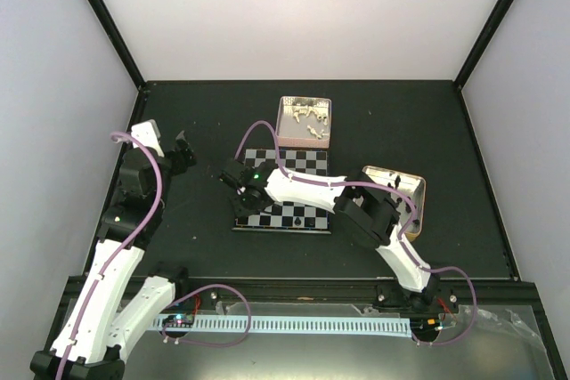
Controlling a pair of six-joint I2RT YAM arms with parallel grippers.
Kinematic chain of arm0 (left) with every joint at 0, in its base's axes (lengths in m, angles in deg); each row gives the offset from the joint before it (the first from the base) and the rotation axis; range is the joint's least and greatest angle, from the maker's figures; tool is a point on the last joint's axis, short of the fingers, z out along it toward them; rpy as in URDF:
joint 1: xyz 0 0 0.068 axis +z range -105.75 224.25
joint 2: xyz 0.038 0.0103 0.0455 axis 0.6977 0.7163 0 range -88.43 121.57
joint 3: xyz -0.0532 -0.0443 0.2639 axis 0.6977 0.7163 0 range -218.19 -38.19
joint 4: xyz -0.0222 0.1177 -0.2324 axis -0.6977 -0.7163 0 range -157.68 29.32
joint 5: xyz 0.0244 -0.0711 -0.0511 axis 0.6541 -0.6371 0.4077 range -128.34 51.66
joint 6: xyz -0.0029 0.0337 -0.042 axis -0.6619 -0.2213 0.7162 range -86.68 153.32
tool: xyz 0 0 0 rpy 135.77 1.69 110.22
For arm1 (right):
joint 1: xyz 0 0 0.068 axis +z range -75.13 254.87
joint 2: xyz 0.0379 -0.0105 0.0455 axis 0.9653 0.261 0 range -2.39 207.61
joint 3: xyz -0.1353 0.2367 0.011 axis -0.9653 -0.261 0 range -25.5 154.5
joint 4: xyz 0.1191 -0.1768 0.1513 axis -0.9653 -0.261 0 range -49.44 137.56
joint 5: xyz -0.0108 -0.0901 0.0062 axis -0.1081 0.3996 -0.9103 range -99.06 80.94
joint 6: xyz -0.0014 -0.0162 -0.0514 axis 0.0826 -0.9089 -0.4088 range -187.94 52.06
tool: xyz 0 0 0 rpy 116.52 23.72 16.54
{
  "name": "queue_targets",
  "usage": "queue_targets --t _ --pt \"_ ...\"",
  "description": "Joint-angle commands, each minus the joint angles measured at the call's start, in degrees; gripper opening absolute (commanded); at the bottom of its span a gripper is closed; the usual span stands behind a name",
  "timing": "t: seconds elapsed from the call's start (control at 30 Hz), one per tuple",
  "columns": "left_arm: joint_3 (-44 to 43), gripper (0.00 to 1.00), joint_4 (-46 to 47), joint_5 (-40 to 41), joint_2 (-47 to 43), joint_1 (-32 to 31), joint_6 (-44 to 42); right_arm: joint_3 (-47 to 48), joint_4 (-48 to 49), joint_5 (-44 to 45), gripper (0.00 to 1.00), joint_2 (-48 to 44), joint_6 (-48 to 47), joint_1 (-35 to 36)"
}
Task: Set up the chess pieces on the board
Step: Place the chess piece on the chessboard.
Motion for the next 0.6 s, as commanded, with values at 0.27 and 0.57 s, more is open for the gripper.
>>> queue_targets --t 0.27,0.57 --pt "-0.17 0.99 0.38 -3.39 -0.41 0.47 -1.58 2.45 1.8 -3.86 0.34 -2.59 0.16 -1.16" --pt "-0.17 0.99 0.96 -6.29 -0.48 0.45 -2.52 -14.15 16.01 -3.43 0.34 -18.23 4.22 -4.54"
